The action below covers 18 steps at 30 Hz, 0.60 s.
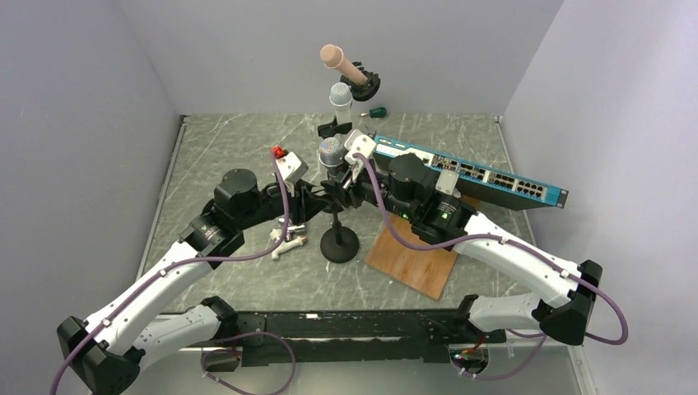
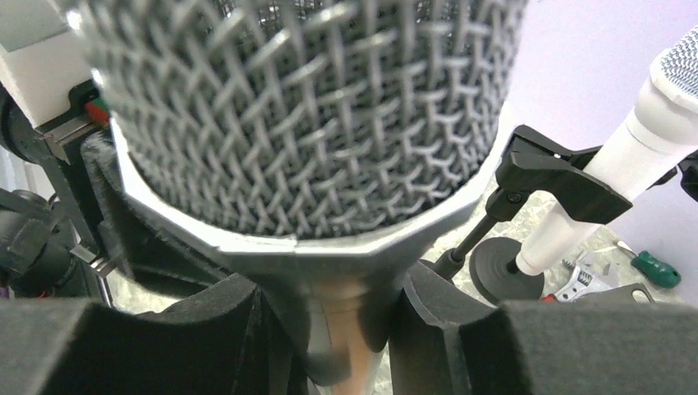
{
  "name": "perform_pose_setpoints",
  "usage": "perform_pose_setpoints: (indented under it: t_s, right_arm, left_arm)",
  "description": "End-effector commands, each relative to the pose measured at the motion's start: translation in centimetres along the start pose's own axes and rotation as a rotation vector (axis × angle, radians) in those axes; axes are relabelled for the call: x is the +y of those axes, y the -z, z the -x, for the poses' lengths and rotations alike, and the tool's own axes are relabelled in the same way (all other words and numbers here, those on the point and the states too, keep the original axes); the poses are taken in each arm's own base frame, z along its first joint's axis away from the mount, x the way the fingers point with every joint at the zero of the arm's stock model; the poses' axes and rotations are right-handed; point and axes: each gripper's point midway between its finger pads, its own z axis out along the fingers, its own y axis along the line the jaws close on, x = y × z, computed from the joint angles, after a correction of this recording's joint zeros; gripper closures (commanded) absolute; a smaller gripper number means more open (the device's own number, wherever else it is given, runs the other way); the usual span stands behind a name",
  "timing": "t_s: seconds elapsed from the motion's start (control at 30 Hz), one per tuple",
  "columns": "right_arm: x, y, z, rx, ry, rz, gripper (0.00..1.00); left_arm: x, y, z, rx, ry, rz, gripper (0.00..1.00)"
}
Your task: Remove the microphone from the stand
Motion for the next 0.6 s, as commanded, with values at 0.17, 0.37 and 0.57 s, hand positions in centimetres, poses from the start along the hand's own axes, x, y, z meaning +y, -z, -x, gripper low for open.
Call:
perform_pose_setpoints:
  t_s: [0.17, 0.37, 0.57]
  right_arm:
    - [0.1, 0.5, 4.4, -0.086, -0.029, 0.010, 1.00]
    - [-0.6, 1.0, 8.6, -0.170, -0.030, -0.006, 1.00]
    - [-1.5, 0.9, 12.5, -0.236, -0.029, -0.040, 1.00]
  left_arm:
    - [0.1, -0.1, 1.0, -0.009, -0.004, 0.007, 1.00]
    - [-0.1, -0.4, 1.0, 0.023, -0.005, -0.012, 1.00]
    - [-0.2, -0.7, 0.4, 0.074, -0.008, -0.027, 1.00]
